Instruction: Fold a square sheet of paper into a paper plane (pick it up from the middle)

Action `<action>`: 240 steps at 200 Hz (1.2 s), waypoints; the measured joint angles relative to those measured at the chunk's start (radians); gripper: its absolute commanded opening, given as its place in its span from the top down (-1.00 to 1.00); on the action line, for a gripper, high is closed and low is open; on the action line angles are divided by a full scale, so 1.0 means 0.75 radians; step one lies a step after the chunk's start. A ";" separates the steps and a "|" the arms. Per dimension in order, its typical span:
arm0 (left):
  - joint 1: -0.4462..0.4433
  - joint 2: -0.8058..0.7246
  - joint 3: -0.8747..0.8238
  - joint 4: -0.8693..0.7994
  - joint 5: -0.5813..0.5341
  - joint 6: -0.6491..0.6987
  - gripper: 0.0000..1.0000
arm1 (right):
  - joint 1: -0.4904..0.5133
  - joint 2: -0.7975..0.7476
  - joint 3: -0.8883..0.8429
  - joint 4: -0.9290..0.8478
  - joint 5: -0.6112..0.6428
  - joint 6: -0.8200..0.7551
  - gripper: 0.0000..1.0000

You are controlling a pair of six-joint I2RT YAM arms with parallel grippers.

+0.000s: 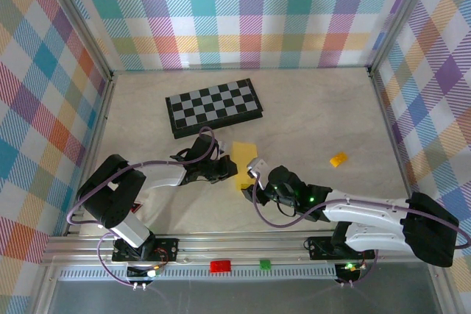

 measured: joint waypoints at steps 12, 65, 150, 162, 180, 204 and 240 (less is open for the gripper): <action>0.001 0.000 0.000 -0.003 0.000 0.000 0.87 | 0.022 0.000 0.000 0.006 0.009 -0.023 0.00; 0.001 -0.003 0.000 -0.004 0.000 0.000 0.87 | 0.076 -0.054 -0.030 0.008 0.104 -0.090 0.00; 0.002 -0.015 0.000 -0.005 0.001 -0.001 0.88 | 0.175 -0.062 -0.054 -0.050 0.196 -0.148 0.01; 0.002 -0.019 0.000 -0.005 0.000 0.000 0.88 | 0.191 -0.047 -0.054 -0.073 0.207 -0.154 0.02; 0.003 -0.027 0.000 -0.007 0.000 0.000 0.88 | 0.203 -0.043 -0.054 -0.084 0.217 -0.168 0.01; 0.003 -0.034 0.000 -0.010 -0.001 0.000 0.88 | 0.223 -0.042 -0.054 -0.084 0.227 -0.221 0.01; 0.003 -0.037 0.000 -0.028 -0.001 -0.001 0.88 | 0.244 0.009 -0.054 -0.078 0.218 -0.302 0.00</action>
